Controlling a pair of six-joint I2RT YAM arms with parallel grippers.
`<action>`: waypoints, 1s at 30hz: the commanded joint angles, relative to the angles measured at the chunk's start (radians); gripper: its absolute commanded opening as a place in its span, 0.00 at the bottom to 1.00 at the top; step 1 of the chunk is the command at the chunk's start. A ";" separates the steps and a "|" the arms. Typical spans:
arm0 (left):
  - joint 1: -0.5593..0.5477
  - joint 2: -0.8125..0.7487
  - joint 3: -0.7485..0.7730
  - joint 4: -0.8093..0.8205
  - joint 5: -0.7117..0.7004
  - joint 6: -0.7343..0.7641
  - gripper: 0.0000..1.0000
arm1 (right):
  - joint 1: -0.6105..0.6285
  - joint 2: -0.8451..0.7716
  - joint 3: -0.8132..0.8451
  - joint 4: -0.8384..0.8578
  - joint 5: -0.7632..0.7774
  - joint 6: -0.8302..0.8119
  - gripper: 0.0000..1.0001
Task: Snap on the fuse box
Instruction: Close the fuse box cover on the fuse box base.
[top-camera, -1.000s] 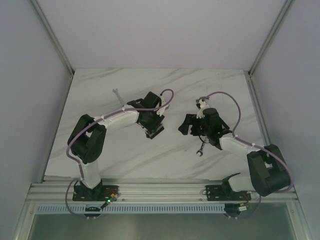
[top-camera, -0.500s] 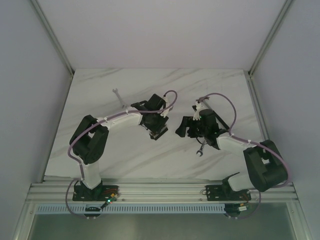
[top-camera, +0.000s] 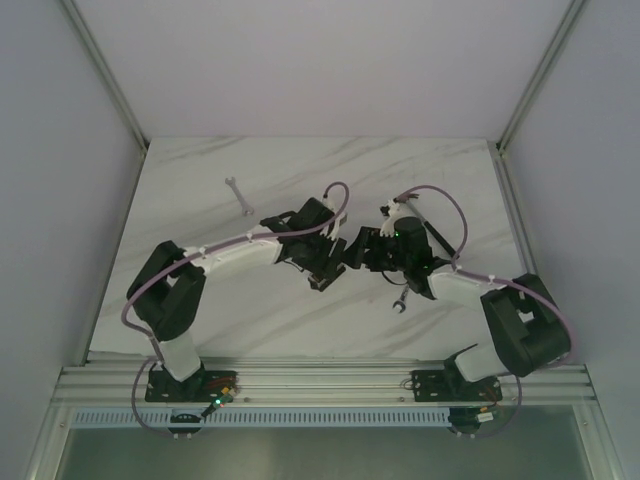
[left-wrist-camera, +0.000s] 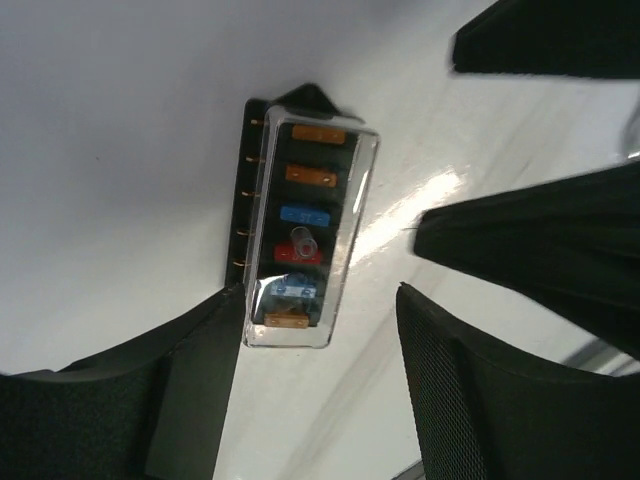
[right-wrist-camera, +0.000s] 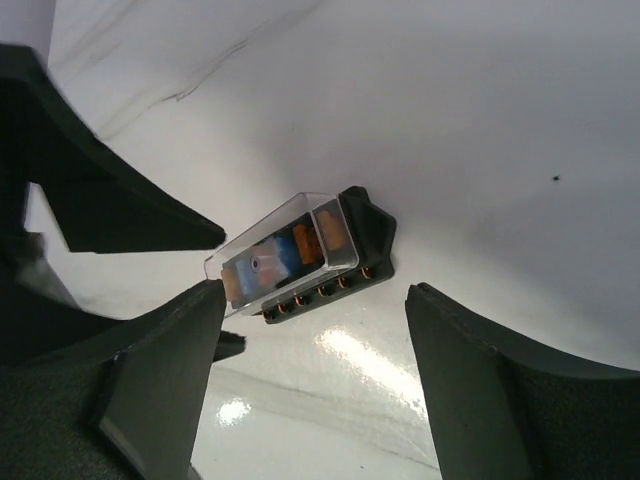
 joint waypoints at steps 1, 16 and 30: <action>0.030 -0.096 -0.034 0.134 0.059 -0.087 0.71 | 0.019 0.046 0.033 0.059 -0.033 0.041 0.79; 0.105 0.000 -0.087 0.199 0.082 -0.134 0.57 | 0.026 0.199 0.084 0.058 -0.034 0.028 0.55; 0.128 0.056 -0.263 0.325 0.231 -0.284 0.33 | 0.032 0.308 0.146 -0.116 -0.034 0.021 0.44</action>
